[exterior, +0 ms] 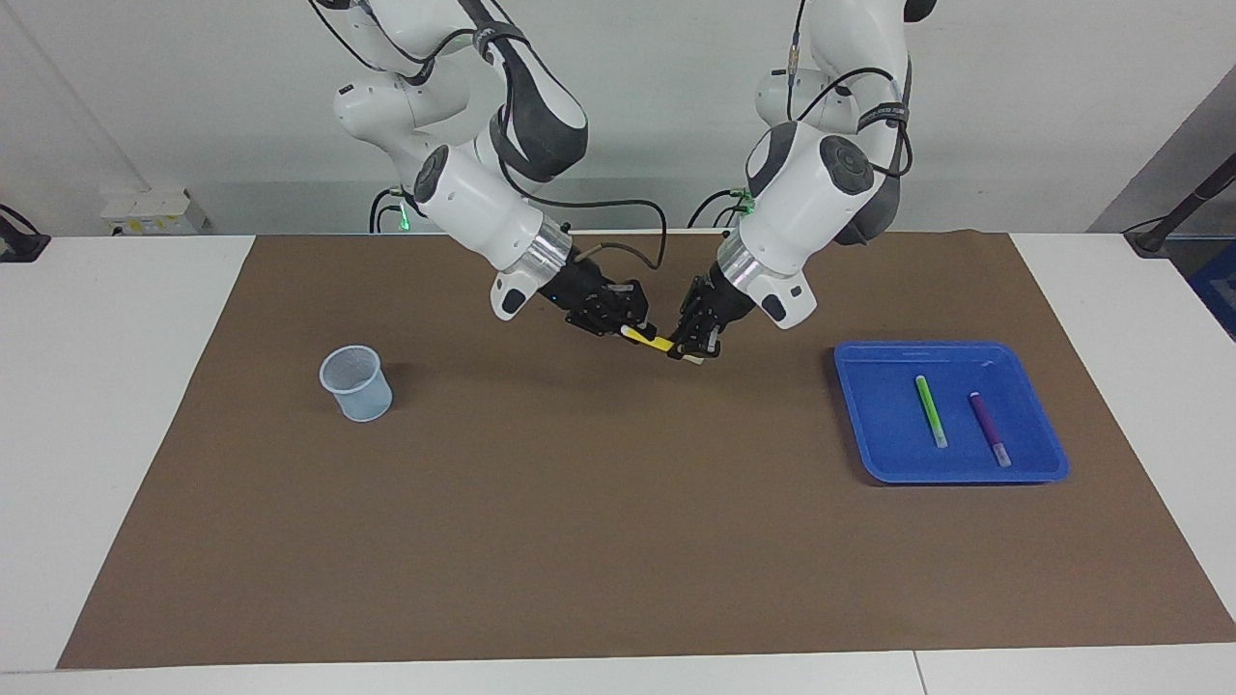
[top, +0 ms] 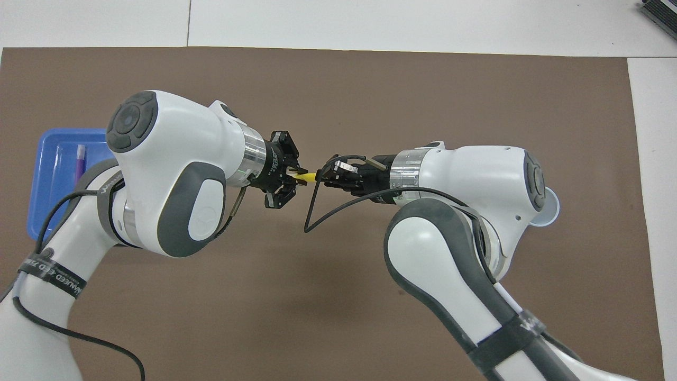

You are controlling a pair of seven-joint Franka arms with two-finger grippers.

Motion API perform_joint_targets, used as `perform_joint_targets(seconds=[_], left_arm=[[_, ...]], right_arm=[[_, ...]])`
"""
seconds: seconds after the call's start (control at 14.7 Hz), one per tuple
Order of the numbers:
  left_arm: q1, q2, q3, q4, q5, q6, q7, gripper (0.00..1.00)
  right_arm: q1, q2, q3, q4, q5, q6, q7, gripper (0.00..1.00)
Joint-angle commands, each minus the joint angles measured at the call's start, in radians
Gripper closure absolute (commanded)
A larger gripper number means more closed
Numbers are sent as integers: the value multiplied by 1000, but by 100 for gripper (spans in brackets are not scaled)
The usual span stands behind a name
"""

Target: Transfer and insert pens with both arms

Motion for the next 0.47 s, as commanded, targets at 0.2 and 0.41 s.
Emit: perform_joint_targets(seconds=[0.2,0.41], left_arm=[[-15,-17,10,-26,-12,8,25,100],[-23,-17,10,-21,-11,14,31,0]], right_arm=[[0,7,-3,12,6,-8,-23,100],[-3,7,-3,12,-39,-10,-23,100]])
